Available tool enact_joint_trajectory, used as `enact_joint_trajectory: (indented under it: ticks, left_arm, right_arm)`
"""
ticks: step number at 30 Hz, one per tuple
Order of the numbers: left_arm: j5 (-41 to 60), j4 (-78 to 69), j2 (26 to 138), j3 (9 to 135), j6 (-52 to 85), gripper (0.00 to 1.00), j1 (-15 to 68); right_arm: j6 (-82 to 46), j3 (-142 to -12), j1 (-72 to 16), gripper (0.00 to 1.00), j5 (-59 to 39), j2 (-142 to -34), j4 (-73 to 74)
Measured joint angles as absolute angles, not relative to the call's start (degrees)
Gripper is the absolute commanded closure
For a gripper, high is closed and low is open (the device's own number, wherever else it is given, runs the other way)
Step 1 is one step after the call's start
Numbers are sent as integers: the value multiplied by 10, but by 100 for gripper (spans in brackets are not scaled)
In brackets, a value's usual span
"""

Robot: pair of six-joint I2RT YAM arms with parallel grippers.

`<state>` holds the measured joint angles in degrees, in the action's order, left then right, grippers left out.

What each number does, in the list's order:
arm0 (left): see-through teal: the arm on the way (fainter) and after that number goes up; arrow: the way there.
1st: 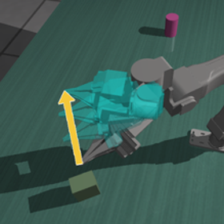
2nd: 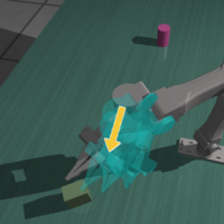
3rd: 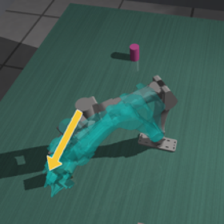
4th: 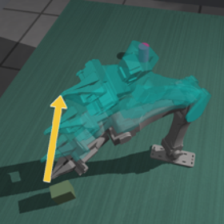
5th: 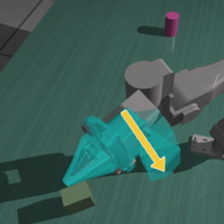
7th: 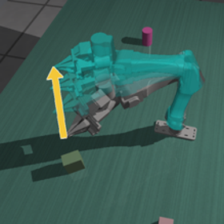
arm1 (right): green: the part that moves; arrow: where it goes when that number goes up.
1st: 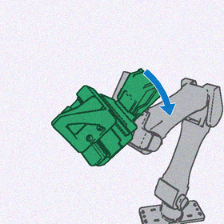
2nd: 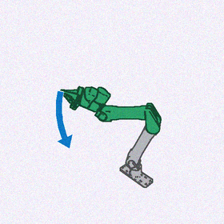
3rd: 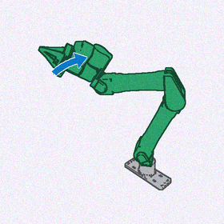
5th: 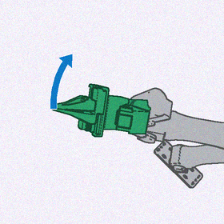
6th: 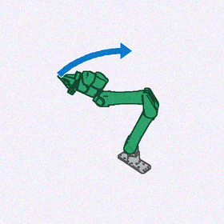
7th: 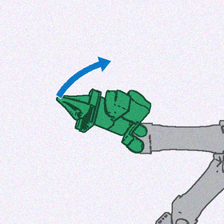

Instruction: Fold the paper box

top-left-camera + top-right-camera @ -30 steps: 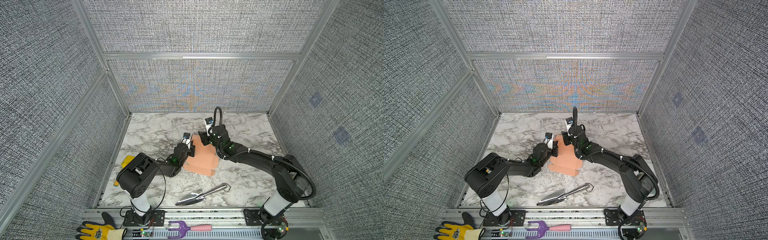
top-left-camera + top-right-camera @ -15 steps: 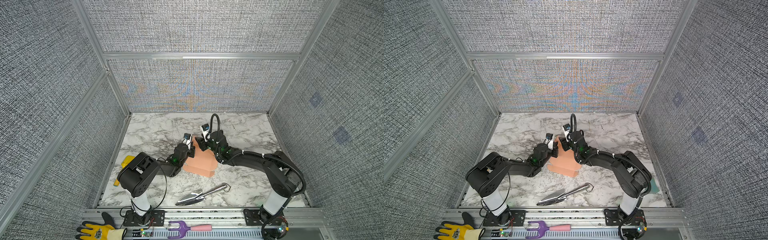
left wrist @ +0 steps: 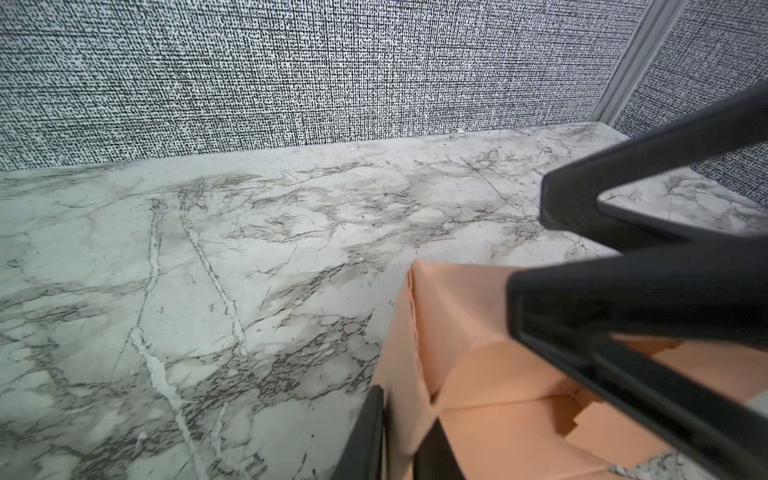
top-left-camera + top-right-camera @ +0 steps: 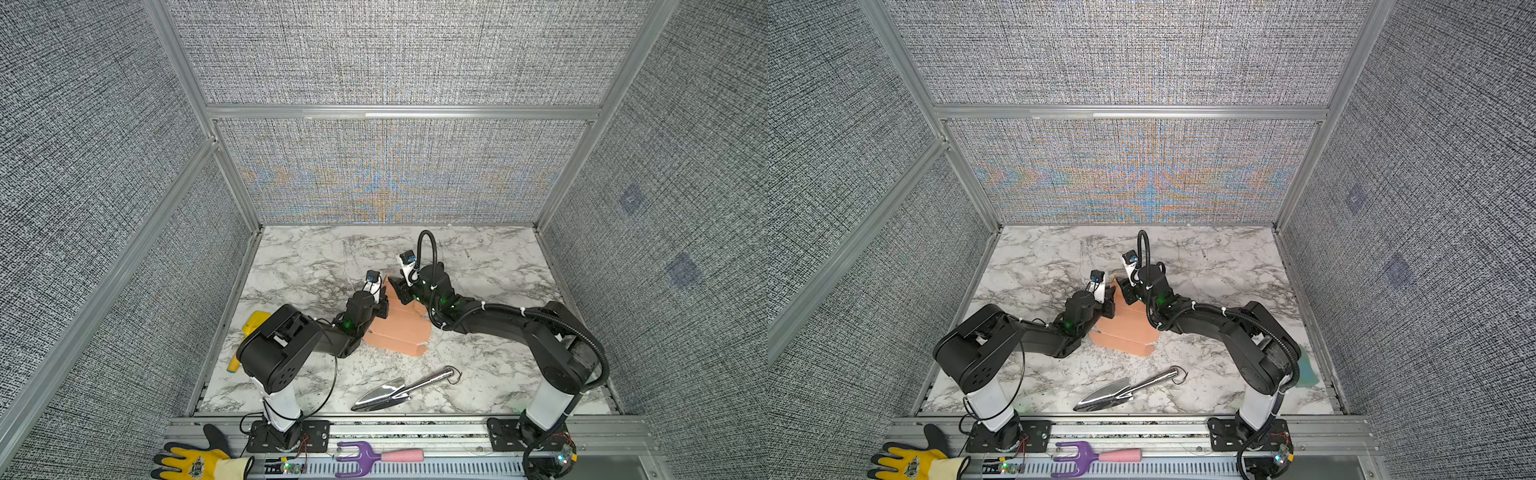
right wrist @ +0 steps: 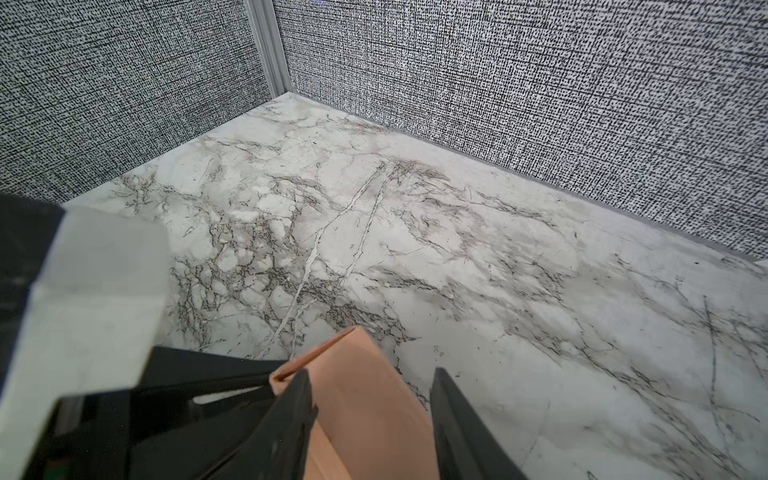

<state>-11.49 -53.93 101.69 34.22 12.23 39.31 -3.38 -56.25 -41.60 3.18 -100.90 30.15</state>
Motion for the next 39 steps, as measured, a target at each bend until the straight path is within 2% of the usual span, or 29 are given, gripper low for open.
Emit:
enact_joint_trajectory:
  ticks: [7,19,34,39]
  left_arm:
    - [-116,-569,1031,331,120,84,393]
    - [-116,-632,1059,315,114,92,393]
    - [-105,-691,1085,305,111,92,393]
    - [-105,-701,1088,301,112,89,393]
  right_arm:
    - [-31,-560,-420,55,37,-1021,299]
    - [-34,-558,-424,58,39,-1004,298]
    - [-48,-626,-413,64,39,-1070,276]
    - [-55,-620,-413,67,31,-1085,277]
